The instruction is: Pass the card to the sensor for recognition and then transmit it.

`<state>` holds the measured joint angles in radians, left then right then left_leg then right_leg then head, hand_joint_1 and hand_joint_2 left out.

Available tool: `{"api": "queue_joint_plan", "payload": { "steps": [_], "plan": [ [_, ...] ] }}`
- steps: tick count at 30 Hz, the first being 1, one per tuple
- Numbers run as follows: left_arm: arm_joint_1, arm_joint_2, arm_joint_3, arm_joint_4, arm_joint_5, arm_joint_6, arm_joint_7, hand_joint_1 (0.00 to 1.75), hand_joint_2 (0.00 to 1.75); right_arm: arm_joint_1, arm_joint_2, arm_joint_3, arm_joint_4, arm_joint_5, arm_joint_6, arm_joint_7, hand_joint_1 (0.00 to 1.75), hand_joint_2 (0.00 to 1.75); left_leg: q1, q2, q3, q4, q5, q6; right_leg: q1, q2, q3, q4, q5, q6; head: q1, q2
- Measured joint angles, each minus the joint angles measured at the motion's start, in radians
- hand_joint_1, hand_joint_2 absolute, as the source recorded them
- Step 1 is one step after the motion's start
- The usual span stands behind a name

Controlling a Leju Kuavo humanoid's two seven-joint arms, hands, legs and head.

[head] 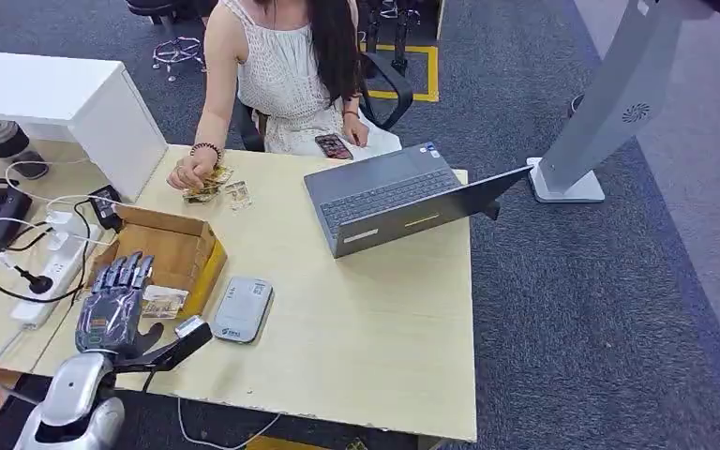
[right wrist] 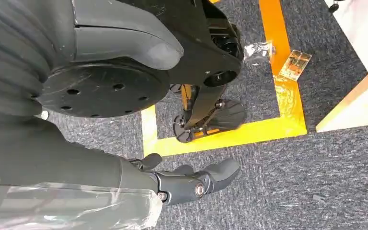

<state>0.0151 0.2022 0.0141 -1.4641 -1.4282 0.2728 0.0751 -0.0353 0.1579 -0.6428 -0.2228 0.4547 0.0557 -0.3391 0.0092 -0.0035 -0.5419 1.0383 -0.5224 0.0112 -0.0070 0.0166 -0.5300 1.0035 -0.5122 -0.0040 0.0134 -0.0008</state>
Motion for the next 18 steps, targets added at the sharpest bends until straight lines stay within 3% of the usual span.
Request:
{"api": "queue_joint_plan", "payload": {
  "steps": [1,18],
  "plan": [
    [-0.001,0.000,-0.002,0.002,0.000,0.003,-0.002,1.75,1.75,0.000,0.000,0.000,0.000,0.000,0.000,0.000,0.00,1.75,0.000,0.000,0.000,0.000,0.000,0.000,0.000,0.000,0.000,0.000,0.000,0.000,0.000,0.000],
    [0.000,0.001,-0.007,0.007,0.019,0.017,-0.024,1.75,1.75,0.000,0.000,-0.002,0.000,0.002,0.000,-0.005,0.00,1.75,0.000,0.000,0.000,0.000,0.000,0.000,0.000,0.000,0.000,0.000,0.000,0.000,0.000,0.000]
  ]
}}
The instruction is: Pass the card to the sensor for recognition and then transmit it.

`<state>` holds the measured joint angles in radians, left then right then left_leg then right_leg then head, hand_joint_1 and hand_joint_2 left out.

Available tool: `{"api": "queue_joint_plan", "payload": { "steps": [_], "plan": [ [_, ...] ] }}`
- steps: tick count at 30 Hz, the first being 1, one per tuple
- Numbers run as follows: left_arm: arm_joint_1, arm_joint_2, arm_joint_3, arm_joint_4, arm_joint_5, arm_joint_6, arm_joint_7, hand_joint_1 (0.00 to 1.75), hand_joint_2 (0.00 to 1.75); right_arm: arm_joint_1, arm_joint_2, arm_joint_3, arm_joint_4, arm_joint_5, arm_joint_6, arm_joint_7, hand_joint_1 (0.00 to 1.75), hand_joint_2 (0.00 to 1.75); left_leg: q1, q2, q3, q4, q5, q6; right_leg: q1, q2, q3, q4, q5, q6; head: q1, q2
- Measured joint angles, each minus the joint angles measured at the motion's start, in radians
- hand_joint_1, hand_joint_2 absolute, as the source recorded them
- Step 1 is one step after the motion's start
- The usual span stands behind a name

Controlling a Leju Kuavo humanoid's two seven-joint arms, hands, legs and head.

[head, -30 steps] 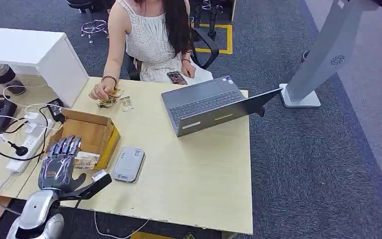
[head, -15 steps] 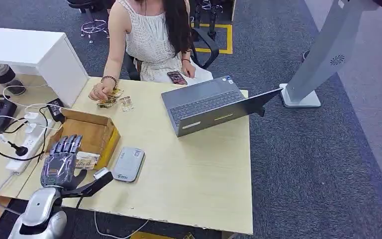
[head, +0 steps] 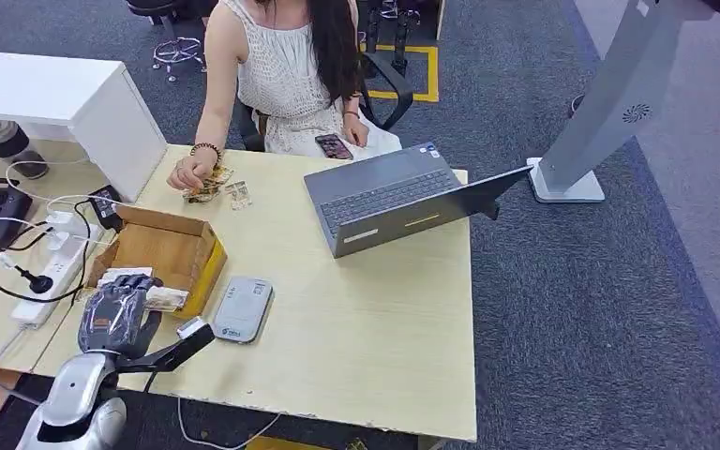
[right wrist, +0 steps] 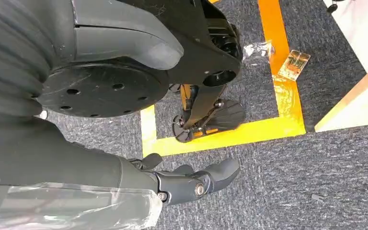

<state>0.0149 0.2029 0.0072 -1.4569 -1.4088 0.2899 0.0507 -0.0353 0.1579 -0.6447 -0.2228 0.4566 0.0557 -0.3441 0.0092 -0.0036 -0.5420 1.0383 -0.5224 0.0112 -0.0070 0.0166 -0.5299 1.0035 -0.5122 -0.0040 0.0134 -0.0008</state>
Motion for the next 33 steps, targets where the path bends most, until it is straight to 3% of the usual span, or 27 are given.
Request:
{"api": "queue_joint_plan", "payload": {
  "steps": [11,22,27,33],
  "plan": [
    [0.000,0.010,0.000,0.005,0.016,-0.007,-0.007,1.75,1.75,-0.001,0.000,-0.007,0.000,0.013,0.008,-0.004,0.00,1.75,0.000,0.000,0.000,0.000,0.000,0.000,0.000,0.000,0.000,0.000,0.000,0.000,0.000,0.000],
    [-0.060,0.010,0.000,0.009,0.000,0.005,-0.003,1.75,1.75,-0.010,0.000,-0.018,0.000,0.015,0.004,-0.004,0.00,1.75,0.000,0.000,0.000,0.001,0.000,0.000,0.000,0.000,0.000,0.000,0.000,0.000,0.000,0.000],
    [-0.147,0.010,-0.028,-0.028,-0.006,-0.001,-0.003,1.75,1.75,-0.016,0.000,-0.022,-0.001,0.023,0.005,-0.006,0.00,1.75,0.000,-0.001,0.000,0.001,0.001,0.001,0.000,-0.001,0.000,0.000,0.001,0.000,0.000,0.000],
    [-0.343,0.006,-0.103,-0.056,-0.031,-0.027,0.007,1.75,1.75,-0.035,0.000,-0.022,-0.001,0.053,0.005,-0.004,0.00,1.75,0.000,0.000,0.000,0.002,0.003,0.001,0.000,0.000,0.000,0.000,0.004,0.001,0.001,0.000]
  ]
}}
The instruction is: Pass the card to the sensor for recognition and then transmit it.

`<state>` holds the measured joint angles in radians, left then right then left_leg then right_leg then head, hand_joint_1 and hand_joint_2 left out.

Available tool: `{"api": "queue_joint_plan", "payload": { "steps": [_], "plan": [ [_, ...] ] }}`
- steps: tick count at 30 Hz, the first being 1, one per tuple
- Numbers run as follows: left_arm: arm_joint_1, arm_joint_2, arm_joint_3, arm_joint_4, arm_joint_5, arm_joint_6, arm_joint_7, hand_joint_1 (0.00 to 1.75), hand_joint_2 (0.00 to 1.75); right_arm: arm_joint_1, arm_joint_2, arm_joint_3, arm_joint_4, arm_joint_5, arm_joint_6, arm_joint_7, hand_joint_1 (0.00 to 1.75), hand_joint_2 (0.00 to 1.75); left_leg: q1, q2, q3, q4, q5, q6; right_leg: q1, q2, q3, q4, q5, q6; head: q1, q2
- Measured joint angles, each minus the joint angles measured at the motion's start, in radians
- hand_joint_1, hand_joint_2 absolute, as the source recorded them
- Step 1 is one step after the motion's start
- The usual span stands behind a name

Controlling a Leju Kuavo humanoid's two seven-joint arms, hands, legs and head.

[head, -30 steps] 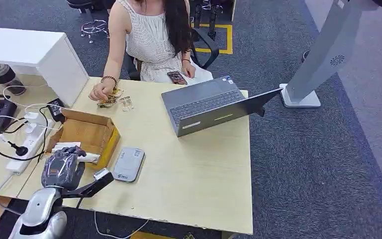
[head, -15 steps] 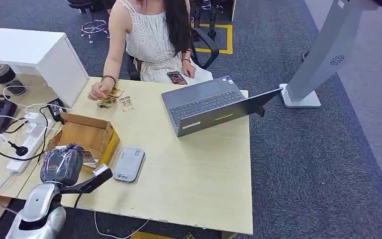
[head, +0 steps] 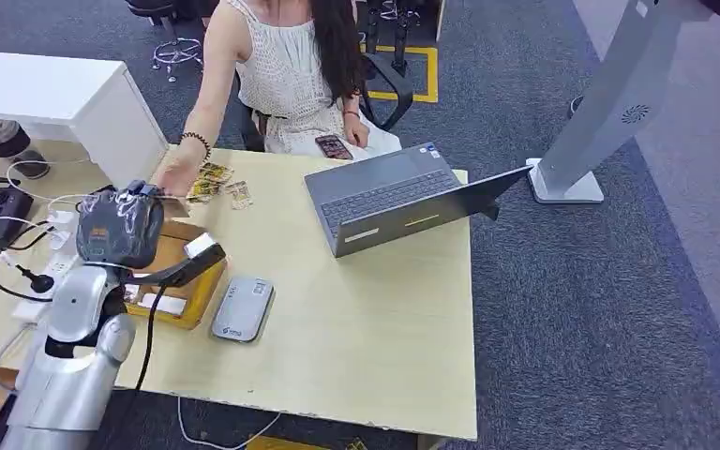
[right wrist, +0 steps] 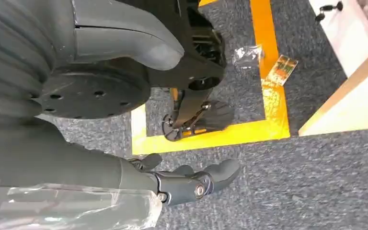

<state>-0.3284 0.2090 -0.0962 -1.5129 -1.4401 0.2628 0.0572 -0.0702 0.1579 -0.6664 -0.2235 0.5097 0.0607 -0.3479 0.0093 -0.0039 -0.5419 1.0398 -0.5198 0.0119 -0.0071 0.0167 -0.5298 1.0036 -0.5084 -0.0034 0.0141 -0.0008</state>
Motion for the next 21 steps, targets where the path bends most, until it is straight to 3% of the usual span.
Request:
{"api": "queue_joint_plan", "payload": {
  "steps": [8,9,21],
  "plan": [
    [-0.202,0.000,-0.056,0.066,-0.044,-0.010,0.031,1.75,1.75,-0.023,0.016,0.000,0.000,0.017,-0.009,0.018,0.00,1.75,0.000,0.001,-0.001,0.001,0.001,0.001,0.000,0.001,-0.001,0.000,0.001,0.000,0.000,0.000],
    [-0.219,0.000,-0.059,0.081,-0.045,-0.011,0.033,0.00,1.75,-0.025,0.018,0.000,0.001,0.017,-0.010,0.018,0.00,1.75,0.000,0.001,-0.001,0.001,0.001,0.001,0.000,0.001,-0.001,0.000,0.001,0.000,-0.001,0.000],
    [-0.261,0.000,-0.068,0.200,-0.022,-0.006,0.060,0.00,1.75,-0.029,0.026,0.000,0.002,0.018,-0.011,0.030,0.00,1.75,0.000,0.000,-0.002,0.000,0.001,0.000,0.000,0.001,-0.001,0.000,0.001,0.000,0.000,0.000]
  ]
}}
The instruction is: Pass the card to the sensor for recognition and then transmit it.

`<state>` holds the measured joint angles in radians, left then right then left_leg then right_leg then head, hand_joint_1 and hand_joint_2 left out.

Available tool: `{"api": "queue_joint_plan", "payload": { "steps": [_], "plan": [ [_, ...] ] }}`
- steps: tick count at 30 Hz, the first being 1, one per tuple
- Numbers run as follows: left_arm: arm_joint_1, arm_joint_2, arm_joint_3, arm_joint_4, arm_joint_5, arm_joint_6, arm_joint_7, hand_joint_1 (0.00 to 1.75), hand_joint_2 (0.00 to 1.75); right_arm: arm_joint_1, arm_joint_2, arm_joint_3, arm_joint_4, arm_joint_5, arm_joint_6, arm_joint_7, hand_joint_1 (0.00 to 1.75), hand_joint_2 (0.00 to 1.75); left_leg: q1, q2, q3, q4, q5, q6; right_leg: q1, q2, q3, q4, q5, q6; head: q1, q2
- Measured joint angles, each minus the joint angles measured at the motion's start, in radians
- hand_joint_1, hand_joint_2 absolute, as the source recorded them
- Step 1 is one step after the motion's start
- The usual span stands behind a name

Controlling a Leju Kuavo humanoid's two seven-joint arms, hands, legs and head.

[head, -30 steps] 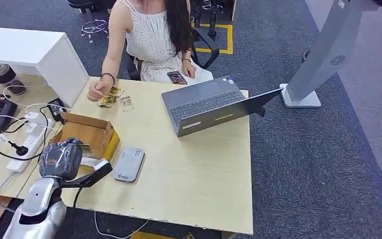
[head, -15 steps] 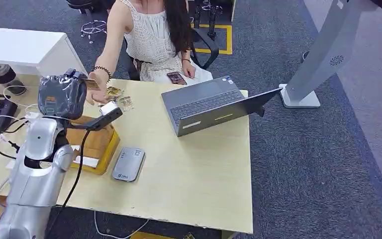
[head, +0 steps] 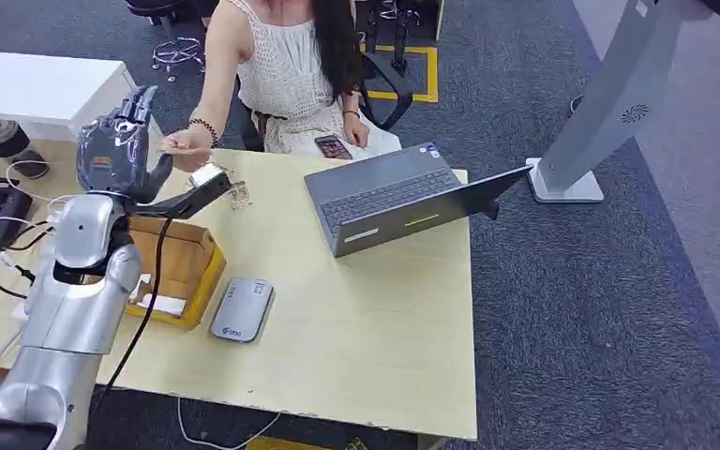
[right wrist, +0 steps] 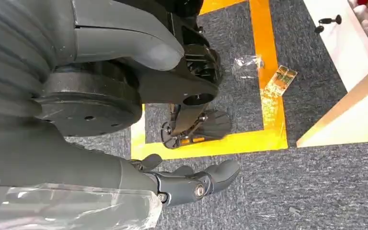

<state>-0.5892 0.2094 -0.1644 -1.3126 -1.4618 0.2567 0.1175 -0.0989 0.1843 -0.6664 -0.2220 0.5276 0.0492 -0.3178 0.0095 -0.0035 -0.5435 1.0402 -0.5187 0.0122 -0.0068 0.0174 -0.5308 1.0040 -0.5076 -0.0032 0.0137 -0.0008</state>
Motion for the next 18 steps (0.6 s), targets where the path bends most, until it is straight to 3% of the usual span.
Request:
{"api": "queue_joint_plan", "payload": {
  "steps": [6,12,16,18],
  "plan": [
    [0.068,0.000,0.000,-0.043,0.046,0.070,-0.036,0.00,1.75,0.002,0.000,0.000,0.000,-0.009,-0.001,0.000,0.00,1.75,0.000,0.000,0.000,0.000,0.000,0.000,0.000,0.000,0.000,0.000,0.000,0.000,0.000,0.000],
    [0.311,0.001,0.002,-0.270,0.176,0.218,-0.152,0.00,1.75,0.019,0.001,-0.019,0.001,-0.047,-0.013,-0.027,0.00,1.75,0.000,0.001,-0.002,-0.001,-0.002,0.000,0.000,0.001,-0.001,0.000,-0.002,0.000,0.000,0.000],
    [0.506,0.003,0.035,-0.419,0.300,0.280,-0.263,0.00,1.75,0.030,0.000,-0.044,0.001,-0.076,-0.007,-0.050,0.00,1.75,0.000,0.003,-0.003,-0.001,-0.003,0.000,0.000,0.003,-0.002,0.000,-0.002,0.000,0.000,0.000],
    [0.616,0.003,0.080,-0.502,0.422,0.301,-0.359,0.00,1.75,0.037,-0.005,-0.064,0.000,-0.091,0.011,-0.061,0.00,1.75,0.000,0.003,-0.003,-0.002,-0.003,0.000,0.000,0.003,-0.003,0.000,-0.002,0.000,0.000,0.000]
  ]
}}
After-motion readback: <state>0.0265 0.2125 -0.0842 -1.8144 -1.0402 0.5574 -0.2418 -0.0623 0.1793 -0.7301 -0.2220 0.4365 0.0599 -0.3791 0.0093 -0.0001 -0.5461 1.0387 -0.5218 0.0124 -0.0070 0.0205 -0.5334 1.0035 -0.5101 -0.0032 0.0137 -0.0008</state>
